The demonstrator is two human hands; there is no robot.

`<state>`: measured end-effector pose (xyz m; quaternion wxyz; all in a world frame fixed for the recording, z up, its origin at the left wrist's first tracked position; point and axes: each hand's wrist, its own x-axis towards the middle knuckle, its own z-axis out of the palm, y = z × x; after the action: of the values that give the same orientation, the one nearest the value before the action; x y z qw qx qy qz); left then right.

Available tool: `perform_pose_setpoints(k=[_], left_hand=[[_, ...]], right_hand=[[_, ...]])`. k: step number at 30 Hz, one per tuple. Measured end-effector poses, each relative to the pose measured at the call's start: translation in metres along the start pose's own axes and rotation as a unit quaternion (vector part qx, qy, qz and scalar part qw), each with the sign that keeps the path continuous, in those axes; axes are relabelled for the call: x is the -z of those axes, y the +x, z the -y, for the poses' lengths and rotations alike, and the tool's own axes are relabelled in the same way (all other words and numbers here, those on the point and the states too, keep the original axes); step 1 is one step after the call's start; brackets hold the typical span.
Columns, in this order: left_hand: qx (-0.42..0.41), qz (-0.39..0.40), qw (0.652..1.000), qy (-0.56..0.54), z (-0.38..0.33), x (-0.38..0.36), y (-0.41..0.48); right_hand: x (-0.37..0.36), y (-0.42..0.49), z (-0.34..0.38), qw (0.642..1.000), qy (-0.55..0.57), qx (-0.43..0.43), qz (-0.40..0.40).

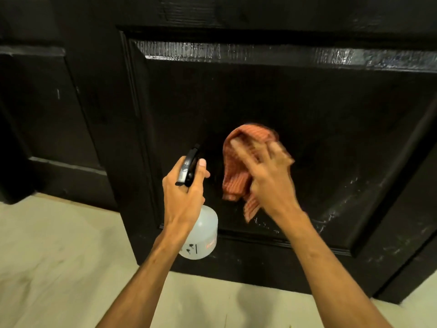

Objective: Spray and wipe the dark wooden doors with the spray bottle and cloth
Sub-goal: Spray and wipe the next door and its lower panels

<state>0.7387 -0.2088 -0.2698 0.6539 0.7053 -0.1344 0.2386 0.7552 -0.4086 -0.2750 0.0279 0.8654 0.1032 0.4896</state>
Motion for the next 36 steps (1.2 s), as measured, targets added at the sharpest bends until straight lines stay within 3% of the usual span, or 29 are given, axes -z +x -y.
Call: perform_pose_setpoints(k=[2, 4, 7, 9, 11, 14, 16, 18, 23, 24, 27, 28, 33, 34, 36], left_hand=[[0.0, -0.003, 1.0, -0.002, 0.001, 0.002, 0.0], [0.003, -0.007, 1.0, -0.004, 0.001, 0.004, 0.001], [0.007, -0.009, 1.0, -0.004, 0.0, -0.002, -0.001], [0.007, 0.0, 1.0, -0.008, -0.003, -0.009, -0.003], [0.005, 0.016, 1.0, -0.026, -0.007, -0.017, -0.006], [0.0, 0.039, 0.999, -0.03, -0.01, -0.026, -0.013], [-0.009, 0.052, 0.998, -0.031, -0.015, -0.032, -0.016], [-0.022, 0.071, 0.997, -0.032, -0.021, -0.043, -0.019], [-0.027, 0.095, 0.994, -0.041, -0.039, -0.073, -0.027], [-0.03, 0.103, 0.993, -0.044, -0.041, -0.077, -0.03], [-0.04, 0.135, 0.989, -0.05, -0.049, -0.094, -0.042], [-0.04, 0.144, 0.987, -0.05, -0.052, -0.099, -0.046], [-0.037, 0.179, 0.982, -0.047, -0.067, -0.131, -0.069], [-0.035, 0.188, 0.981, -0.045, -0.07, -0.139, -0.072], [-0.033, 0.202, 0.978, -0.041, -0.079, -0.156, -0.075]], right_hand=[[0.014, 0.008, -0.021, 0.98, 0.044, -0.162, -0.104], [0.018, 0.012, -0.022, 0.961, 0.021, -0.235, -0.142], [-0.004, -0.009, 0.002, 0.993, -0.059, -0.099, -0.034], [-0.02, -0.031, 0.011, 0.994, -0.105, -0.008, 0.038], [-0.021, -0.037, -0.005, 0.992, -0.12, 0.004, 0.047], [0.002, -0.03, -0.042, 0.985, -0.1, -0.137, -0.029], [0.018, -0.024, -0.063, 0.957, -0.04, -0.272, -0.091], [0.025, -0.023, -0.067, 0.933, -0.029, -0.34, -0.115], [0.017, -0.053, -0.074, 0.983, -0.051, -0.16, -0.067], [0.023, -0.053, -0.086, 0.98, -0.046, -0.171, -0.092], [0.057, -0.042, -0.126, 0.915, 0.024, -0.348, -0.201], [0.066, -0.044, -0.137, 0.906, 0.033, -0.367, -0.207], [0.071, -0.09, -0.157, 0.965, 0.046, -0.255, -0.033], [0.073, -0.094, -0.159, 0.966, 0.06, -0.25, -0.015], [0.088, -0.083, -0.169, 0.967, 0.089, -0.233, -0.053]])
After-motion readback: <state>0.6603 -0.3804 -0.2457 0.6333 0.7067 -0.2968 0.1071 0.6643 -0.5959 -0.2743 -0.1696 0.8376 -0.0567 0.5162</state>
